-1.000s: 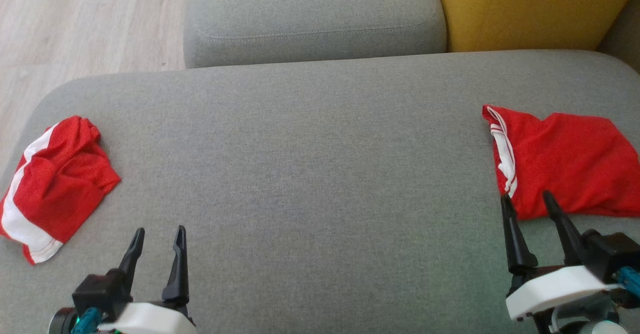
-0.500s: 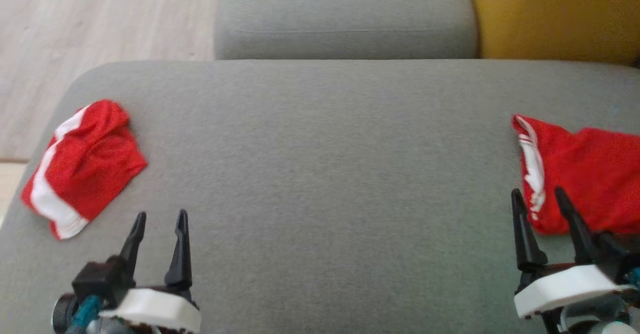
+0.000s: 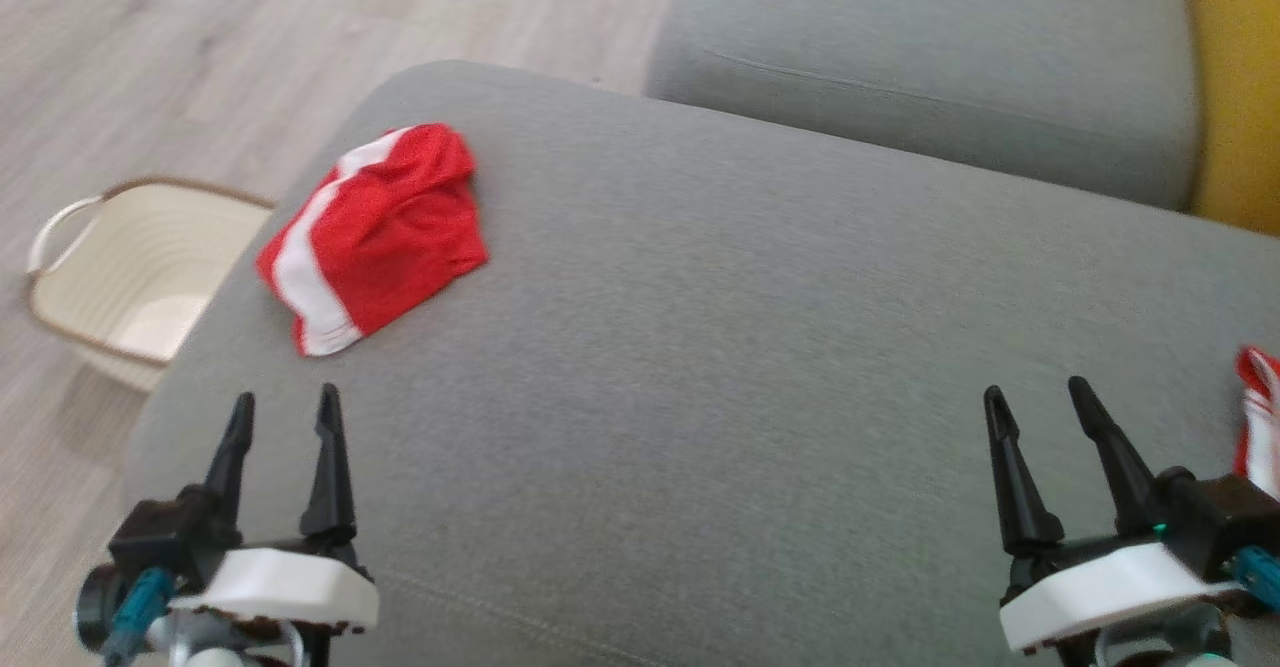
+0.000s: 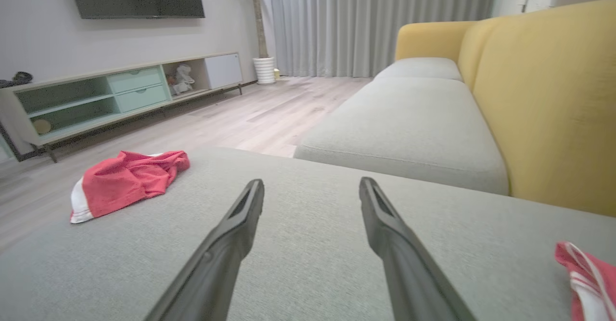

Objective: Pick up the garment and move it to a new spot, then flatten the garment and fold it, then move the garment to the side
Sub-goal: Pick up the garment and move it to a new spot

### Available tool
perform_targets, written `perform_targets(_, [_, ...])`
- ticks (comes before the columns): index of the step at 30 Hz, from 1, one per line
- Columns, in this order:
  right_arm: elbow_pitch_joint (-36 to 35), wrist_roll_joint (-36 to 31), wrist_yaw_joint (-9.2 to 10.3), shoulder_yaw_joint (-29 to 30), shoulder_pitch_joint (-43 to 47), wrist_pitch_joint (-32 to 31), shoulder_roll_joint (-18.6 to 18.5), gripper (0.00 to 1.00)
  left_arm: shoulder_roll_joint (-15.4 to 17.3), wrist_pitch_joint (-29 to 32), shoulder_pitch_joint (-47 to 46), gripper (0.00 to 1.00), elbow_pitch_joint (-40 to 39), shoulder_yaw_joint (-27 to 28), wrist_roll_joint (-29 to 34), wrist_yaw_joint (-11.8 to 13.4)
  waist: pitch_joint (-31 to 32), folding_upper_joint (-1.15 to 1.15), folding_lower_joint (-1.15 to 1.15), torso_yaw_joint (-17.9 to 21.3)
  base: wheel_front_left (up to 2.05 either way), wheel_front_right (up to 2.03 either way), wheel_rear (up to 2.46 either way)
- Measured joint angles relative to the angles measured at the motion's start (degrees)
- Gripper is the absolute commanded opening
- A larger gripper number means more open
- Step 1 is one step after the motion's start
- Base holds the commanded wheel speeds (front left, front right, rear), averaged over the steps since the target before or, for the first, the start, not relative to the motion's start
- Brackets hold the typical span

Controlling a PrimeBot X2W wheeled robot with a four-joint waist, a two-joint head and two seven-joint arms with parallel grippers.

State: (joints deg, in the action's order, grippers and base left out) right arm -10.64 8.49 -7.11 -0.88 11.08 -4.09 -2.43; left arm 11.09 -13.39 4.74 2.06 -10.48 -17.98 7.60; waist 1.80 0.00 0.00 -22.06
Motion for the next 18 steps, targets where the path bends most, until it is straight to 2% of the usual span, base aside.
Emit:
perform_targets(8, [0.0, 0.0, 0.00, -0.5, 0.0, 0.0, 0.0, 1.00, 1.3, -0.1, 0.5, 1.00, -0.2, 0.5, 0.0, 0.5, 0.3, 0.00, 0.00, -4.3, 0.00, 0.00, 0.00])
perform_targets(18, [-0.8, -0.2, 0.00, -0.5, -0.4, -1.3, 0.0, 1.00, 1.9, -0.1, 0.2, 1.00, 0.2, 0.4, 1.3, 1.6, -1.9, 0.00, 0.00, -4.7, 0.00, 0.00, 0.00])
